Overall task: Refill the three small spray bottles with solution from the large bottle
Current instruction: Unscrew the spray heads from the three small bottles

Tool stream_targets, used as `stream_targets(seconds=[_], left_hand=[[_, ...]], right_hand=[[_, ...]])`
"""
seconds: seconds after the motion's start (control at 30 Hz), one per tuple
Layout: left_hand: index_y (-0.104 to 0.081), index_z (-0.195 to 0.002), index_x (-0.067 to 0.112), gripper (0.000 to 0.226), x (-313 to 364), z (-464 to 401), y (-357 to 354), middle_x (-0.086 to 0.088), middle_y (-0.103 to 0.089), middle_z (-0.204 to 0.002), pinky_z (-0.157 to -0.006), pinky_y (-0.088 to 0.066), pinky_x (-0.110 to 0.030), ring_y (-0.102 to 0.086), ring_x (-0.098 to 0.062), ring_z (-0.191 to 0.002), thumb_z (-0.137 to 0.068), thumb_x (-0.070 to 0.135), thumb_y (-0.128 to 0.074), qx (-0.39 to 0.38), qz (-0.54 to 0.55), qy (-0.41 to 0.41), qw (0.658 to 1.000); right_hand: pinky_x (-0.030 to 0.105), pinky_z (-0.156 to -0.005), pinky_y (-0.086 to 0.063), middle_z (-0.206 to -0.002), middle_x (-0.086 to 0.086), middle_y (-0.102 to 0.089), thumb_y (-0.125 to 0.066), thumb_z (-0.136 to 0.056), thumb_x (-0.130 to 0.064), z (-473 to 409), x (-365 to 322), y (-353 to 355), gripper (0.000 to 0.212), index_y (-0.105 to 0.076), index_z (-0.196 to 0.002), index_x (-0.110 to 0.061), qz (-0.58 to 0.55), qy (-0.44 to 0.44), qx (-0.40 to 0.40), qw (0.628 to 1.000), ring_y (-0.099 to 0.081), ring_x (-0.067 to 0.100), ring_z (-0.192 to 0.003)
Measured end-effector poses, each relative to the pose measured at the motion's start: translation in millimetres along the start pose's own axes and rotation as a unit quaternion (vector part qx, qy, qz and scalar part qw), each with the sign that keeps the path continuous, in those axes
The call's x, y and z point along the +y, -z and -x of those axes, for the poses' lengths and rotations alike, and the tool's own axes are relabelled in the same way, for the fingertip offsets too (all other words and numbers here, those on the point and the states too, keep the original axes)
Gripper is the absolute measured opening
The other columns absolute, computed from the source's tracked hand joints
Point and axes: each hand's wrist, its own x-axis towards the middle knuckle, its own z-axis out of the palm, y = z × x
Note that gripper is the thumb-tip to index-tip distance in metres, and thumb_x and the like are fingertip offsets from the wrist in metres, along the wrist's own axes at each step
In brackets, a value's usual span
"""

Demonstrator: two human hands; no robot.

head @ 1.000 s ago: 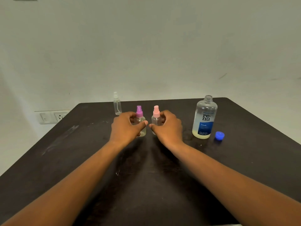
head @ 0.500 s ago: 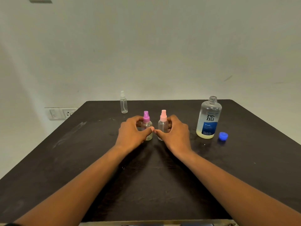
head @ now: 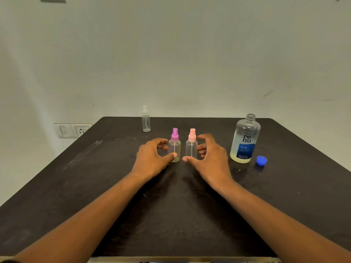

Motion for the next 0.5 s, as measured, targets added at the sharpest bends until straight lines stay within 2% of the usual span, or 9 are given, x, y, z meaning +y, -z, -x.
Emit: stream_targets(seconds=[0.13,0.27,0.5], left_hand=[[-0.071,-0.124,0.029,0.045,4.4,-1.2,-3.4,0.016,-0.072,-0.108,-0.085,-0.063,-0.045,-0.073,-0.011,-0.082,-0.083,0.037,-0.086,-0.008,-0.011,-0.009,1.0],[-0.072,-0.124,0.027,0.043,4.9,-4.2,-4.2,0.013,-0.072,-0.109,-0.086,-0.063,-0.044,-0.073,-0.012,-0.081,-0.083,0.036,-0.086,-0.012,-0.023,-0.012,1.0],[-0.071,-0.125,0.024,0.047,6.1,-3.3,-3.2,0.011,-0.073,-0.108,-0.085,-0.064,-0.043,-0.073,-0.012,-0.082,-0.082,0.037,-0.086,-0.021,-0.018,0.007,1.0]], right_hand=[[0.037,-0.085,-0.062,-0.095,-0.011,-0.068,-0.096,-0.072,-0.033,-2.9,0.7,-3.1,0.061,-0.063,-0.124,-0.025,-0.014,-0.015,0.002,1.0,-0.068,0.007,-0.087],[0.032,-0.082,-0.062,-0.092,-0.011,-0.069,-0.093,-0.078,-0.025,-5.4,1.7,-4.7,0.05,-0.065,-0.119,-0.021,-0.015,-0.019,-0.003,1.0,-0.069,0.005,-0.082],[0.037,-0.086,-0.063,-0.094,-0.008,-0.071,-0.093,-0.077,-0.026,-3.5,4.0,-4.4,0.053,-0.064,-0.121,-0.022,-0.012,-0.021,-0.007,1.0,-0.07,0.007,-0.084]])
